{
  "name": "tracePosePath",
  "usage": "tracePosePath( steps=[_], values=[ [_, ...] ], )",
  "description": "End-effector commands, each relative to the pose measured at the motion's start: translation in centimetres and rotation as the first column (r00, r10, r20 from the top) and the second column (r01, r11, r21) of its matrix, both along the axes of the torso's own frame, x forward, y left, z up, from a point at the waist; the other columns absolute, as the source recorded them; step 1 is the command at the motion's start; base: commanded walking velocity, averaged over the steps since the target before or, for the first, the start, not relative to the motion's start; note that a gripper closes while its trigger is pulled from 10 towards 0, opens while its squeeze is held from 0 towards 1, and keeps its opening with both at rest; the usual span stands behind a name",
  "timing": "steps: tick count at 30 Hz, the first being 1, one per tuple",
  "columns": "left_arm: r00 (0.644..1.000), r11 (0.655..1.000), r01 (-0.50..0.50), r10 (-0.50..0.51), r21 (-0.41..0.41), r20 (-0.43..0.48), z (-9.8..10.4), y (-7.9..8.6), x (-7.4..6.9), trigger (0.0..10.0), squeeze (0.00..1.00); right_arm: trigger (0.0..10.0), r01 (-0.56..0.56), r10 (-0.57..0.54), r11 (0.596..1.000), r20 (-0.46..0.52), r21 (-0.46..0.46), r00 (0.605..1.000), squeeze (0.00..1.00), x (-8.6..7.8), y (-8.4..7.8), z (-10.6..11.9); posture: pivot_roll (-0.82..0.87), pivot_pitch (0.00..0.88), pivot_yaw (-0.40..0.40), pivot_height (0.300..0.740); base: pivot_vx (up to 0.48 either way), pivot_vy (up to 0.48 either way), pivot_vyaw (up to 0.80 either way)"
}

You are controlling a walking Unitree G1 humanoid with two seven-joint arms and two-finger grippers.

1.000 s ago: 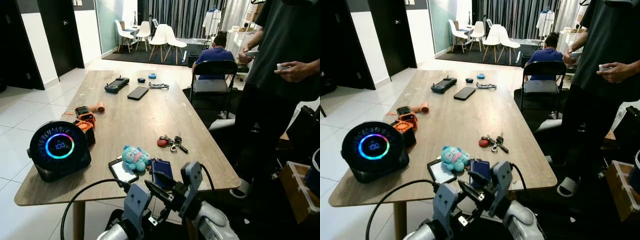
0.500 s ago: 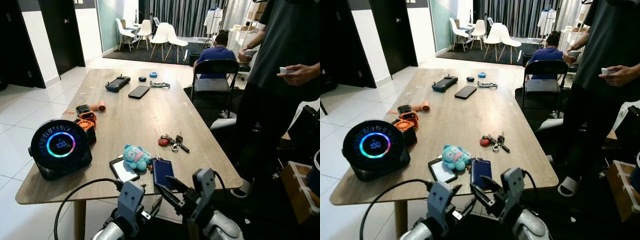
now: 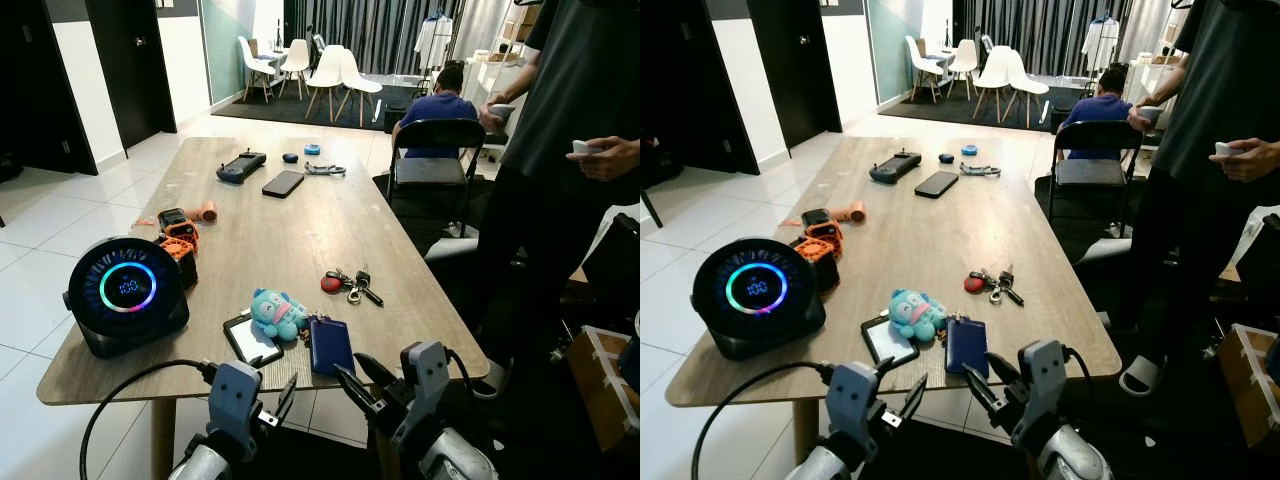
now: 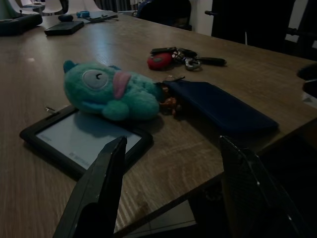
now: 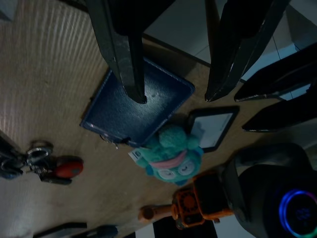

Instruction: Hang keys on a hook

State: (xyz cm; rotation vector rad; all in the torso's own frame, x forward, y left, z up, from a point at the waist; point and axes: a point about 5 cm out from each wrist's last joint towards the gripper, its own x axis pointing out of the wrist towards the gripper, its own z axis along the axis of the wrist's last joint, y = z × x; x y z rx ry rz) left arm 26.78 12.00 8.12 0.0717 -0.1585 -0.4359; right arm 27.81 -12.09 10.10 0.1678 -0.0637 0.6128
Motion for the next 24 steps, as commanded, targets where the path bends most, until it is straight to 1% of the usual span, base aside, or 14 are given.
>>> tracePosePath(
  steps=[1,3,5,6,7,8,10,11,17,20,21,22,23,24],
  values=[
    [1.0,0.999,0.002,-0.002,0.037,-0.006,-0.5,0.3,-0.1,10.0,0.0,10.0,0.027,-0.027,1.0,-0.012,-0.005,1.0,0.0,-0.1,-0.3,-0.4,0.03,0.072,-0.038,0.74,0.0,0.0,0.0],
    [1.0,0.999,0.005,-0.005,0.038,-0.007,-0.6,0.2,-0.1,10.0,0.0,10.0,0.043,-0.043,0.999,-0.022,-0.001,0.999,0.0,-0.1,-0.4,-0.6,0.03,0.073,-0.037,0.74,0.0,0.0,0.0],
    [1.0,0.999,0.012,-0.012,0.034,-0.008,-0.6,0.1,-0.1,10.0,0.0,10.0,0.128,-0.127,0.992,-0.058,0.008,0.99,0.0,0.5,-1.1,-1.0,0.03,0.076,-0.034,0.74,0.0,0.0,0.0],
    [1.0,0.999,0.014,-0.014,0.032,-0.009,-0.6,0.0,-0.1,10.0,0.0,10.0,0.155,-0.154,0.988,-0.07,0.012,0.986,0.0,0.6,-1.4,-1.1,0.03,0.076,-0.034,0.74,0.0,0.0,0.0],
    [1.0,0.999,0.014,-0.014,0.032,-0.009,-0.6,0.0,-0.1,10.0,0.0,10.0,0.155,-0.154,0.988,-0.07,0.012,0.986,0.0,0.6,-1.4,-1.1,0.03,0.076,-0.034,0.74,0.0,0.0,0.0],
    [1.0,0.999,0.019,-0.019,0.031,-0.009,-0.6,0.0,-0.1,10.0,0.0,10.0,0.206,-0.203,0.978,-0.094,0.029,0.975,0.0,1.1,-1.8,-1.2,0.03,0.082,-0.033,0.74,0.0,0.0,0.0],
    [1.0,0.999,0.023,-0.022,0.03,-0.007,-0.6,-0.1,-0.1,10.0,0.0,10.0,0.257,-0.25,0.965,-0.12,0.048,0.961,0.0,1.8,-2.3,-1.2,0.03,0.082,-0.033,0.74,0.0,0.0,0.0],
    [1.0,0.999,0.024,-0.024,0.028,-0.007,-0.6,-0.1,0.0,10.0,0.0,10.0,0.278,-0.27,0.96,-0.127,0.042,0.954,0.0,2.1,-2.5,-1.2,0.03,0.086,-0.034,0.74,0.0,0.0,0.0],
    [1.0,0.999,0.023,-0.023,0.025,-0.004,-0.7,-0.1,0.0,10.0,0.0,10.0,0.296,-0.295,0.955,-0.1,-0.008,0.95,0.0,3.8,-2.4,-0.5,0.04,0.095,-0.039,0.74,0.0,0.0,0.0],
    [1.0,0.999,0.022,-0.022,0.025,-0.003,-0.7,-0.1,0.0,10.0,0.0,10.0,0.299,-0.299,0.954,-0.09,-0.019,0.95,0.0,4.1,-2.4,-0.3,0.04,0.095,-0.039,0.74,0.0,0.0,0.0],
    [1.0,0.999,0.021,-0.021,0.026,-0.003,-0.7,-0.1,-0.1,10.0,0.0,10.0,0.292,-0.294,0.956,-0.077,-0.033,0.953,0.08,4.4,-2.3,0.0,0.04,0.097,-0.041,0.74,0.0,0.0,0.0],
    [1.0,0.999,0.021,-0.021,0.026,-0.003,-0.7,-0.1,-0.1,10.0,0.0,10.0,0.292,-0.294,0.956,-0.077,-0.033,0.953,0.08,4.4,-2.3,0.0,0.04,0.097,-0.041,0.74,0.0,0.0,0.0],
    [1.0,0.999,0.018,-0.018,0.027,-0.004,-0.7,-0.1,-0.1,10.0,0.0,10.0,0.267,-0.271,0.96,-0.042,-0.081,0.962,0.98,4.6,-2.0,0.3,0.04,0.097,-0.043,0.74,0.0,0.0,0.0],
    [1.0,1.0,0.016,-0.016,0.027,-0.005,-0.7,0.0,-0.1,10.0,0.0,10.0,0.25,-0.254,0.961,-0.017,-0.116,0.967,0.98,4.8,-1.8,0.5,0.04,0.097,-0.043,0.74,0.0,0.0,0.0]
  ],
)
